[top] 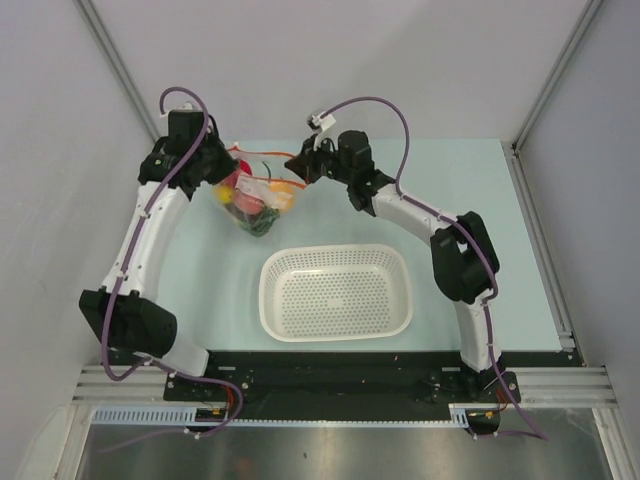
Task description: Open the zip-top bag and remove the fake food
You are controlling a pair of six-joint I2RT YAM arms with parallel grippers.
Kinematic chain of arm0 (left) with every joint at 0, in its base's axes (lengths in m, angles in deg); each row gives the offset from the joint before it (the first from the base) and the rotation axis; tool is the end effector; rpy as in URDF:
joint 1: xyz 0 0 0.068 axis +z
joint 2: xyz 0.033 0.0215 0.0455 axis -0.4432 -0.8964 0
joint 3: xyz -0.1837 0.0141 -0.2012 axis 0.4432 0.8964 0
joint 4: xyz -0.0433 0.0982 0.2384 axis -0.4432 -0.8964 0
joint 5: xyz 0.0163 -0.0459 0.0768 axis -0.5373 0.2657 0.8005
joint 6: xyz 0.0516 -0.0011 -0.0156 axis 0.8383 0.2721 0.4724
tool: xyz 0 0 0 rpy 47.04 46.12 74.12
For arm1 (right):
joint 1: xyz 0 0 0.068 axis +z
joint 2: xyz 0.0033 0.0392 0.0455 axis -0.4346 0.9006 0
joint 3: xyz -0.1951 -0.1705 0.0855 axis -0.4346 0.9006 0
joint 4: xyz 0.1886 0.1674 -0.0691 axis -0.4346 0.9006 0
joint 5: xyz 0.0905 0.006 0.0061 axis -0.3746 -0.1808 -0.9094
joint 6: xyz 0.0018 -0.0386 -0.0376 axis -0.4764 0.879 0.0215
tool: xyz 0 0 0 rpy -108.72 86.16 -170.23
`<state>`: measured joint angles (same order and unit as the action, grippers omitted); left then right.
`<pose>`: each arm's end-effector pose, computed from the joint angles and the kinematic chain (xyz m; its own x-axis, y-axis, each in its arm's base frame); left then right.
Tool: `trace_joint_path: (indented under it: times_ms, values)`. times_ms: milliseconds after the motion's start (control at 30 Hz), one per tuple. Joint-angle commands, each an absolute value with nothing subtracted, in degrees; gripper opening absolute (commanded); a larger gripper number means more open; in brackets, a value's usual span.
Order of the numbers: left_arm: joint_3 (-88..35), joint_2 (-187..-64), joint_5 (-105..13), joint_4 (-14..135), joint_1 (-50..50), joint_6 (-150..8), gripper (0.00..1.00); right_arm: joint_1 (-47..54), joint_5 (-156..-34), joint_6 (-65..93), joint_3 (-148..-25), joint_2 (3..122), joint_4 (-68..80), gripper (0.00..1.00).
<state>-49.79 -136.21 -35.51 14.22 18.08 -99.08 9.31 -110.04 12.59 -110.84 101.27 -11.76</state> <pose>0.3232 -0.0452 0.4107 -0.5124 -0.5639 -0.6477 -0.2783 0.8226 -0.4959 0.4094 0.3044 0.3080 -0.1687 0.0443 -0.9847 -0.8325 0.5284 0.1664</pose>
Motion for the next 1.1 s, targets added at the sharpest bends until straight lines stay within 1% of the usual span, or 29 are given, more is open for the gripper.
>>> trace_joint_path:
  times_ms: [0,67,100,133,200,233,267,333,400,500,567,633,700,800,900,967,1000,1067]
  values:
    - [-51.48,-139.11,-33.24,12.32,19.10,-93.82,0.00,8.16,-110.68,8.26,-107.19,98.89,-16.02,0.02]
    - [-49.46,-140.42,-34.38,13.20,19.10,-93.20,0.00,8.25,-110.42,7.91,-105.09,98.36,-15.84,0.14]
    - [-48.75,-140.69,-34.74,13.81,19.10,-92.50,0.00,8.25,-110.24,7.90,-104.55,98.10,-15.49,0.22]
    - [-48.14,-140.87,-35.17,14.43,19.10,-92.32,0.00,8.17,-110.33,8.16,-104.46,97.92,-14.88,0.35]
    - [-46.38,-141.13,-37.46,17.06,19.10,-92.14,0.00,8.25,-110.07,10.00,-105.68,97.57,-9.54,0.45]
    - [-45.85,-140.96,-40.16,18.46,19.10,-92.31,0.00,8.25,-107.80,10.27,-106.73,97.57,-6.99,0.58]
    - [-44.63,-140.79,-42.54,21.09,19.10,-92.40,0.00,8.17,-106.82,10.36,-107.79,97.48,-1.83,0.64]
    - [-43.48,-140.52,-44.31,23.13,18.93,-93.45,0.00,7.55,-105.85,10.36,-110.34,96.95,1.81,0.74]
    - [-42.60,-140.61,-46.24,24.71,18.93,-94.42,0.00,7.03,-104.62,9.23,-110.87,95.29,4.02,0.77]
    - [-42.24,-140.78,-48.00,25.94,18.67,-95.30,0.00,6.58,-104.35,7.13,-113.67,94.40,7.79,0.77]
    - [-42.24,-140.70,-48.27,26.82,18.32,-95.65,0.00,6.67,-104.44,5.28,-115.70,94.40,10.33,0.71]
    - [-42.42,-140.70,-48.89,27.26,18.22,-96.01,0.00,7.02,-105.49,2.12,-117.80,94.14,12.01,0.69]
    - [-42.59,-140.70,-49.41,27.70,18.14,-96.62,0.00,7.72,-105.67,0.09,-118.08,93.44,12.72,0.69]
    - [-42.95,-140.52,-49.68,27.79,18.14,-96.88,0.00,9.57,-104.01,-4.73,-118.52,92.03,14.39,0.73]
    - [-42.51,-140.34,-50.03,27.97,18.05,-97.06,0.00,10.19,-105.75,-10.19,-120.97,92.47,15.71,0.72]
    - [-41.72,-140.08,-50.12,28.23,17.96,-97.24,0.00,10.71,-106.28,-13.61,-125.00,94.39,18.60,0.69]
    - [-41.37,-140.08,-50.21,28.32,17.96,-97.41,0.00,10.89,-106.98,-14.15,-126.68,95.45,20.18,0.65]
    - [-40.31,-139.73,-50.64,28.93,17.87,-97.85,0.00,11.59,-108.12,-14.95,-128.80,98.08,23.61,0.62]
